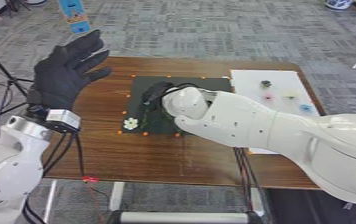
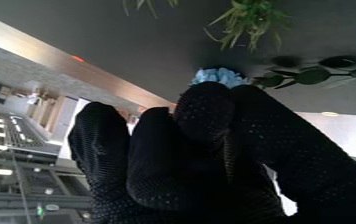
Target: Arrange flowers
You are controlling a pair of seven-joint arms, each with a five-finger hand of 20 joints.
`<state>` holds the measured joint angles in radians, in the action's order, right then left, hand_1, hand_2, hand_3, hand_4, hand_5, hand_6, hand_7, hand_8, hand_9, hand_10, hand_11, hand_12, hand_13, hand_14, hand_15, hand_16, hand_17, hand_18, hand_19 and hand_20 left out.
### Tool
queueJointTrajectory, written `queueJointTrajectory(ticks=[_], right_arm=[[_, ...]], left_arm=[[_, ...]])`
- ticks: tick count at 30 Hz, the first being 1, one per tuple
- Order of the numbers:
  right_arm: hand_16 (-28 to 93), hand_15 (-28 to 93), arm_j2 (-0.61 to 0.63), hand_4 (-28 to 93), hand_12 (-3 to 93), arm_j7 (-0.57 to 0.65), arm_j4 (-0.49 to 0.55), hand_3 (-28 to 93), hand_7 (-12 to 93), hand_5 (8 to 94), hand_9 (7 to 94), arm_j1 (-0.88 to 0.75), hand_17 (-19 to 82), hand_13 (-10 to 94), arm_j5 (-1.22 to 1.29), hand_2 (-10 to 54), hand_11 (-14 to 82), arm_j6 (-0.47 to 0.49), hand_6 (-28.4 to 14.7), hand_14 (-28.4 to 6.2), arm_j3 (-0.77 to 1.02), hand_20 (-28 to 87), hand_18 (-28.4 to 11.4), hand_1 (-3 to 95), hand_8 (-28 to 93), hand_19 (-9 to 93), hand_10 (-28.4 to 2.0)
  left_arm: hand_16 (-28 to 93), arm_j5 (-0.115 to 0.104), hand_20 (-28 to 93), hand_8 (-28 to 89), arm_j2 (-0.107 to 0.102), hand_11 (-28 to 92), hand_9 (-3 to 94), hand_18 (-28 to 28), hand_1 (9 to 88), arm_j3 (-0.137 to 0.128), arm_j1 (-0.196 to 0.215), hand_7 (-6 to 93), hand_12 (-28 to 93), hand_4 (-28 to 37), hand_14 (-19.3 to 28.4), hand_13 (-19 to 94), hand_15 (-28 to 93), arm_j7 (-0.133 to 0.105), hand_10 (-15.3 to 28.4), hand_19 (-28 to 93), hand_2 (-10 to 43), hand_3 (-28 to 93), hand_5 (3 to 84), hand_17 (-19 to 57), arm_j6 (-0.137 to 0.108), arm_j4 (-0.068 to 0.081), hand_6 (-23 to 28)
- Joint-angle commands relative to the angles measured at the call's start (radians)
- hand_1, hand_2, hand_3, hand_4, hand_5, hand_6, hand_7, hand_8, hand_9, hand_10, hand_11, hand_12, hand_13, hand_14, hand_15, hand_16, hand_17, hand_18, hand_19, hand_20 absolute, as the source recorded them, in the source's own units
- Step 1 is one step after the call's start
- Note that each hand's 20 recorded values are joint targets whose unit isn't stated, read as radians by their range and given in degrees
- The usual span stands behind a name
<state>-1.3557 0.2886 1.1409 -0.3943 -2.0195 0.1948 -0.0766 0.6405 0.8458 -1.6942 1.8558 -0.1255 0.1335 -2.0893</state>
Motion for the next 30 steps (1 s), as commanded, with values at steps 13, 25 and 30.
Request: queueJointTrajectory(ticks=[13, 25, 30], right_arm=[[36, 90, 0.064, -7, 32.8, -0.011, 0.102, 93, 18, 33.1, 76.5, -0.014, 44, 78, 0.028, 17.1, 69.8, -0.028, 4.5, -8.5, 0.056, 76, -25.4, 22.5, -15, 93, -11.6], [36, 90, 0.137, -12, 31.1, 0.012, 0.216, 93, 17, 33.2, 76.3, -0.065, 44, 78, -0.020, 14.2, 70.3, -0.125, 4.3, -8.5, 0.182, 75, -25.2, 22.4, -15, 93, -11.9], [36, 90, 0.251, -14, 31.2, 0.066, 0.340, 90, 17, 33.4, 76.2, -0.139, 44, 77, -0.023, 12.2, 70.2, -0.228, 4.0, -8.2, 0.280, 75, -25.2, 22.5, -15, 93, -11.9]], left_arm=[[6, -0.007, 5, -7, 0.011, 11, 20.0, 25.9, 20.1, -0.007, 0.023, 13.5, 17, -28.3, 13.1, 17, 11, 0.014, 9.8, 41, -4.9, 67, 27.6, -13.0, -0.019, -0.009, 3.1], [6, -0.008, 5, -7, 0.039, 10, 20.0, 25.9, 19.9, -0.011, 0.045, 13.5, 17, -28.3, 13.1, 17, 11, 0.053, 9.8, 41, -4.9, 68, 27.6, -13.0, -0.018, -0.010, 3.1], [6, -0.009, 5, -7, 0.061, 10, 20.1, 25.9, 20.0, -0.020, 0.074, 13.5, 17, -28.3, 13.1, 17, 11, 0.067, 9.9, 41, -4.9, 68, 27.7, -13.1, -0.026, -0.013, 3.2]])
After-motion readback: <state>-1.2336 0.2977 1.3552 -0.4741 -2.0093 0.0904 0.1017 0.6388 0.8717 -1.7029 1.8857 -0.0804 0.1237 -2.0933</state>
